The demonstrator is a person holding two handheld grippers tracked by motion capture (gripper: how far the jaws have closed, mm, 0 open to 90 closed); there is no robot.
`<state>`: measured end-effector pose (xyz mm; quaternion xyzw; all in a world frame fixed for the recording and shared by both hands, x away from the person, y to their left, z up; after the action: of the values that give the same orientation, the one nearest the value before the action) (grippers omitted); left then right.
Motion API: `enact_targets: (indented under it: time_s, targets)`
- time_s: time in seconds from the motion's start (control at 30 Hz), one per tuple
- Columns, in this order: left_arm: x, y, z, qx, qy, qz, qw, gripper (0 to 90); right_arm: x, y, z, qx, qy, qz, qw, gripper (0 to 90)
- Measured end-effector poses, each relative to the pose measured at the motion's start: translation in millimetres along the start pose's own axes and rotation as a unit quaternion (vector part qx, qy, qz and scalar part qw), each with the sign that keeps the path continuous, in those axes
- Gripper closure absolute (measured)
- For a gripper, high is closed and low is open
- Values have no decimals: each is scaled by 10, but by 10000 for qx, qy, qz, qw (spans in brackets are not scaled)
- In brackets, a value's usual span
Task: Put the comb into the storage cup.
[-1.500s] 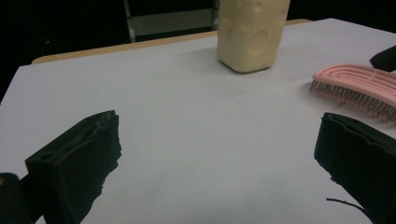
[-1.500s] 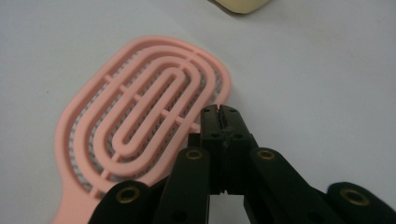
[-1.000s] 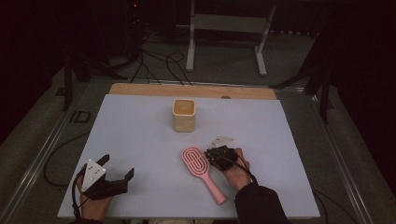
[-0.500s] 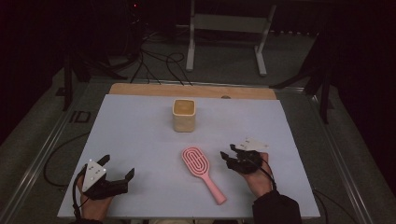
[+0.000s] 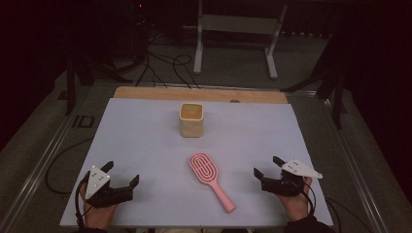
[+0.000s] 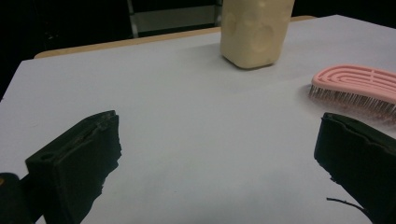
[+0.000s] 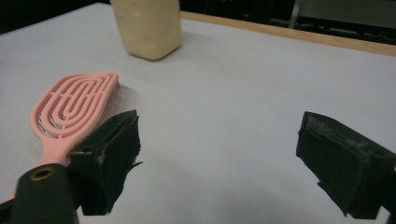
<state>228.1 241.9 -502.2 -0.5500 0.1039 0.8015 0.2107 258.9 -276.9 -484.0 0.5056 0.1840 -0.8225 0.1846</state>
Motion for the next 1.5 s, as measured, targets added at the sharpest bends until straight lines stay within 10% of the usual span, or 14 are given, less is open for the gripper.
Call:
enact_targets:
  time_s: [0.33,1.5]
  targets:
    - [-17,11,5,62,52,-26,10000,8,115,31,190,24,383,-24,9993,98]
    - [18,14,-23,-26,-49,-35,10000,5,-41,-109,75,-354,-489,-376,9975,88]
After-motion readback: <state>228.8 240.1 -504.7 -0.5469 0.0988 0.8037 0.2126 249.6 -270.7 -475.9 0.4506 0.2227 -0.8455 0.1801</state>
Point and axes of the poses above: each handheld gripper's, and its own axes: z roughly backward along the jaws, x roughly out of its underside, y roughly to its right, the point moved 1 cm from there along -z, roughly forward along the jaws, and after that the axes turned 4 degrees about -z, right-handed, at the moved point
